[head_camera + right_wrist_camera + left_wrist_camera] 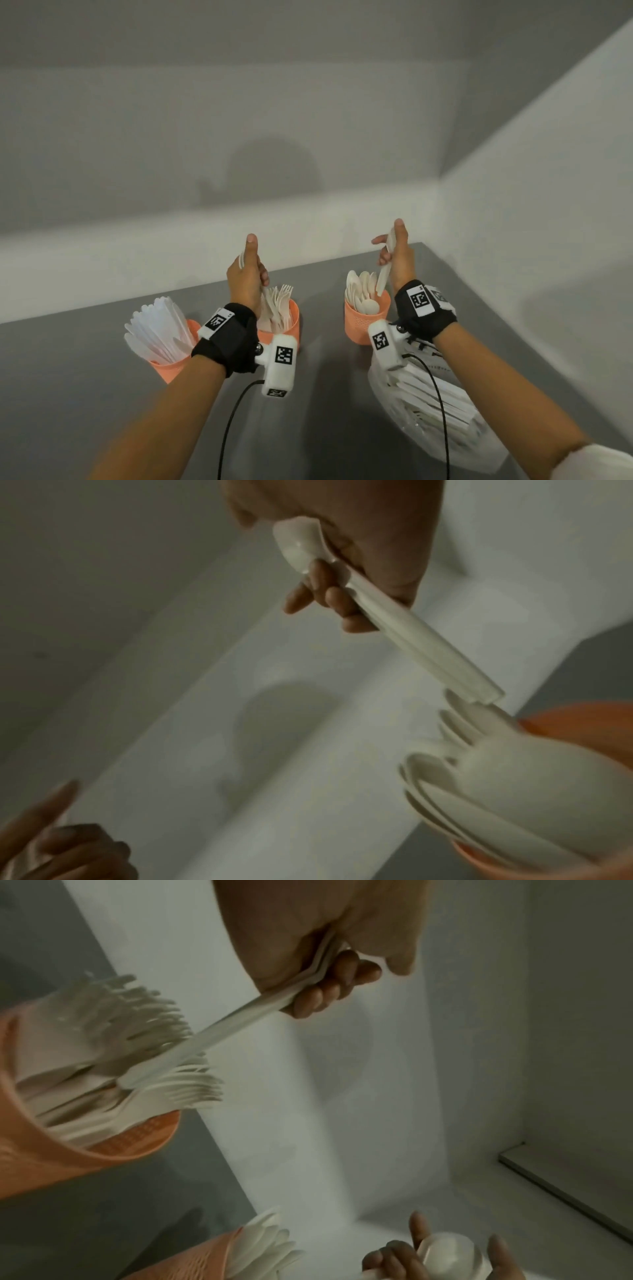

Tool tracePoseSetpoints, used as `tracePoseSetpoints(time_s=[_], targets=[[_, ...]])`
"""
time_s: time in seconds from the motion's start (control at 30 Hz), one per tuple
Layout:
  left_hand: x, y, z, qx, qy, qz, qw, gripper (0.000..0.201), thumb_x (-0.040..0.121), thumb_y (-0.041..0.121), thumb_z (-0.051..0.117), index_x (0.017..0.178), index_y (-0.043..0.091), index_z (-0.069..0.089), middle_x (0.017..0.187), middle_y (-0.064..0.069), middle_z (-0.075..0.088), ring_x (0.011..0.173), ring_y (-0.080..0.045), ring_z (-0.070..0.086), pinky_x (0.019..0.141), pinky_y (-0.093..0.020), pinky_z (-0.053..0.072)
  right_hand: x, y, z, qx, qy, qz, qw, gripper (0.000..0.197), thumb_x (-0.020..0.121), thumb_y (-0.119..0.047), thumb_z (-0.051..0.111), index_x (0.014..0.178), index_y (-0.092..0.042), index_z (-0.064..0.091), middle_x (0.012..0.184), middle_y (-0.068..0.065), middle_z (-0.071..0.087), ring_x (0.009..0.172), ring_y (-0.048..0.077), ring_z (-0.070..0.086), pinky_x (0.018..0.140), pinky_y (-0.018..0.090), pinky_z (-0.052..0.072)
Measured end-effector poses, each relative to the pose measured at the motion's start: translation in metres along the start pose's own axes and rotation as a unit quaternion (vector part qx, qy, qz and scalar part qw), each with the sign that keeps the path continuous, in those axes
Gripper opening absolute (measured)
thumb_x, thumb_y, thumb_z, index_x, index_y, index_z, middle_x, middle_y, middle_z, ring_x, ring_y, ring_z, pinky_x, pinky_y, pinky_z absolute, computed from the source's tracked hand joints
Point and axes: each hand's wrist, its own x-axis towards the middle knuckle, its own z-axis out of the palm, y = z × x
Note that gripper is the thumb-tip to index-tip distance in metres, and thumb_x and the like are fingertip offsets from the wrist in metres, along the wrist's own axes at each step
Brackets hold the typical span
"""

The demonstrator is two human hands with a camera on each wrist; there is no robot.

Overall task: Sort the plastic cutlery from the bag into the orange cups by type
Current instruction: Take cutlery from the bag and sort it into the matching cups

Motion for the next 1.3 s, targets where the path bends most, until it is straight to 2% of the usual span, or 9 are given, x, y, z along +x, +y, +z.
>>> tracePoseSetpoints(time_s=[0.33, 0.43, 0.57, 0.67, 0.8, 0.9, 0.97, 1.17, 1.3], targets=[[-0.004, -0.044, -0.003, 0.307, -0.064, 0.141, 0.939, 0.061, 0.094, 0.05, 0.032, 0.087, -0.006, 0.056, 0.079, -0.017, 0.061, 0.078, -0.031, 0.053, 0.072, -0.037, 0.041, 0.004, 0.053, 0.0, -0.002, 0.03, 0.095, 0.995, 0.058, 0.066, -0.073, 0.042, 0.048, -0.02, 0.057, 0.042, -0.005, 0.035, 0.044, 0.015, 0.037, 0.057, 0.031, 0.037], [-0.001, -0.054, -0.014, 0.448, -0.085, 0.209, 0.865, 0.065, 0.087, 0.053, 0.021, 0.089, 0.002, 0.061, 0.088, -0.014, 0.062, 0.085, -0.031, 0.052, 0.074, -0.037, 0.038, 0.0, 0.058, -0.001, -0.061, 0.02, 0.079, 0.995, 0.045, 0.083, -0.053, 0.039, 0.068, -0.017, 0.062, 0.055, 0.002, 0.047, 0.059, 0.02, 0.05, 0.071, 0.034, 0.044], [0.0, -0.058, -0.021, 0.439, -0.127, 0.192, 0.869, 0.022, 0.096, 0.02, 0.043, 0.1, 0.003, 0.056, 0.101, -0.014, 0.058, 0.089, -0.033, 0.057, 0.072, -0.031, 0.039, 0.002, 0.068, 0.001, -0.09, 0.027, 0.025, 0.995, 0.026, 0.096, -0.023, 0.035, 0.082, -0.023, 0.058, 0.066, 0.003, 0.052, 0.064, 0.02, 0.051, 0.067, 0.03, 0.043], [-0.004, -0.05, -0.019, 0.475, -0.173, 0.221, 0.834, 0.024, 0.094, 0.018, 0.049, 0.114, 0.006, 0.052, 0.107, -0.013, 0.061, 0.089, -0.034, 0.061, 0.074, -0.036, 0.047, 0.003, 0.071, 0.006, -0.15, 0.04, -0.043, 0.987, 0.029, 0.095, -0.014, 0.034, 0.086, -0.028, 0.058, 0.079, 0.001, 0.053, 0.076, 0.02, 0.05, 0.075, 0.03, 0.041], [-0.007, -0.043, -0.013, 0.53, -0.204, 0.254, 0.783, 0.025, 0.091, 0.011, 0.054, 0.114, 0.002, 0.056, 0.103, -0.018, 0.063, 0.086, -0.037, 0.063, 0.068, -0.039, 0.049, -0.006, 0.061, 0.006, -0.325, 0.008, -0.137, 0.936, 0.037, 0.091, 0.006, 0.033, 0.114, -0.002, 0.061, 0.115, 0.015, 0.052, 0.103, 0.022, 0.051, 0.083, 0.008, 0.029], [-0.004, -0.045, -0.014, 0.573, -0.225, 0.287, 0.734, 0.019, 0.066, -0.002, 0.076, 0.081, 0.003, 0.065, 0.075, -0.012, 0.064, 0.062, -0.031, 0.063, 0.051, -0.028, 0.043, -0.01, 0.059, 0.006, -0.464, -0.046, -0.146, 0.872, 0.046, 0.094, -0.016, 0.026, 0.131, 0.003, 0.045, 0.137, 0.018, 0.043, 0.128, 0.029, 0.039, 0.106, 0.025, 0.027], [-0.004, -0.048, -0.014, 0.624, -0.217, 0.307, 0.685, 0.006, 0.071, 0.011, 0.071, 0.075, 0.009, 0.067, 0.077, -0.007, 0.066, 0.068, -0.027, 0.063, 0.06, -0.03, 0.047, -0.009, 0.061, 0.005, -0.587, -0.072, -0.133, 0.796, 0.056, 0.096, -0.03, 0.019, 0.139, 0.002, 0.032, 0.148, 0.018, 0.032, 0.139, 0.028, 0.025, 0.115, 0.039, 0.017], [-0.006, -0.057, -0.015, 0.692, -0.28, 0.183, 0.64, 0.099, 0.07, 0.063, -0.008, 0.134, 0.007, 0.043, 0.148, -0.012, 0.035, 0.137, -0.025, 0.032, 0.114, -0.042, 0.02, -0.011, 0.069, -0.002, -0.686, -0.147, -0.067, 0.71, 0.077, 0.095, -0.057, 0.018, 0.149, -0.004, 0.0, 0.159, 0.011, -0.004, 0.147, 0.023, -0.006, 0.116, 0.048, -0.006], [-0.002, -0.058, -0.017, 0.661, -0.299, 0.158, 0.67, 0.084, 0.085, 0.067, 0.01, 0.149, 0.013, 0.005, 0.156, -0.01, 0.018, 0.144, -0.022, 0.018, 0.117, -0.039, 0.011, -0.006, 0.068, 0.002, -0.686, -0.156, -0.053, 0.709, 0.079, 0.095, -0.056, 0.022, 0.148, -0.003, -0.001, 0.158, 0.013, -0.006, 0.147, 0.025, -0.006, 0.117, 0.049, -0.005]])
